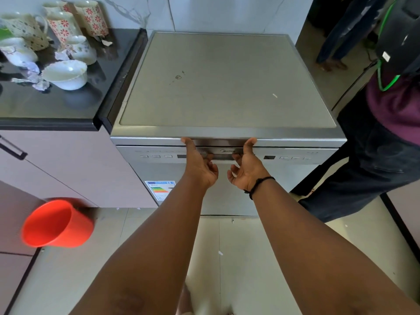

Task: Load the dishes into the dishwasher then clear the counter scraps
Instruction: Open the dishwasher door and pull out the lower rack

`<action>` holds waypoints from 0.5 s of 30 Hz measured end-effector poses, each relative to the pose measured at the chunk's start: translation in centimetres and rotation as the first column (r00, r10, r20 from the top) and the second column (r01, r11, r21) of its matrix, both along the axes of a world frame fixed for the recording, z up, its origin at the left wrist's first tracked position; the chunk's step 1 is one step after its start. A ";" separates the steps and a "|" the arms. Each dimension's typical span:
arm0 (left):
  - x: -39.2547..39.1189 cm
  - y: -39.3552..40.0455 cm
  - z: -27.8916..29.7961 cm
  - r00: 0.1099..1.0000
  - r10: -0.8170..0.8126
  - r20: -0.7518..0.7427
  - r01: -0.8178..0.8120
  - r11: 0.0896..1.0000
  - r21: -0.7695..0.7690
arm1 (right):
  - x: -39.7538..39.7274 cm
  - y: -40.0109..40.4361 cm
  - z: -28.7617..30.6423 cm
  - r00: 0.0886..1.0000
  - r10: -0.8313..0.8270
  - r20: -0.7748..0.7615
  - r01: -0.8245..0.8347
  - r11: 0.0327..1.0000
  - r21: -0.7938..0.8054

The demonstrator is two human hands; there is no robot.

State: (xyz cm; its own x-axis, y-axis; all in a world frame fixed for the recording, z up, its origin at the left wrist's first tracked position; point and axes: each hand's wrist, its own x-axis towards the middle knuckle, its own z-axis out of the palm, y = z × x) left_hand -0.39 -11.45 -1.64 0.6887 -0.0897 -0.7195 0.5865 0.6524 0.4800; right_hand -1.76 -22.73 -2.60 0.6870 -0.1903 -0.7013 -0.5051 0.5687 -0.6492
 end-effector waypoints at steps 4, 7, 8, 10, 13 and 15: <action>-0.5 -0.4 -0.4 0.999 0.018 -0.032 -0.015 0.996 0.088 | -0.7 0.2 -0.1 0.997 -0.008 -0.079 -0.001 0.994 -0.106; -3.7 -1.5 -2.3 0.997 0.003 -0.075 0.013 0.977 0.213 | -4.2 0.9 -1.4 0.991 -0.026 -0.133 0.007 0.990 -0.140; -5.3 -1.7 -3.0 0.995 0.000 -0.103 0.028 0.963 0.269 | -6.0 1.0 -1.9 0.991 0.005 -0.133 -0.025 0.988 -0.151; -8.3 -1.4 -4.2 0.990 0.007 -0.144 0.048 0.925 0.377 | -9.7 0.6 -2.5 0.982 0.117 -0.145 -0.148 0.964 -0.222; -12.0 1.0 -5.4 0.996 -0.047 -0.072 0.079 0.834 0.546 | -14.0 -1.2 -2.2 0.917 0.290 -0.274 -0.377 0.855 -0.356; -13.9 3.2 -5.7 0.990 -0.110 -0.093 0.143 0.678 0.721 | -15.8 -2.3 -1.5 0.815 0.419 -0.401 -0.558 0.753 -0.348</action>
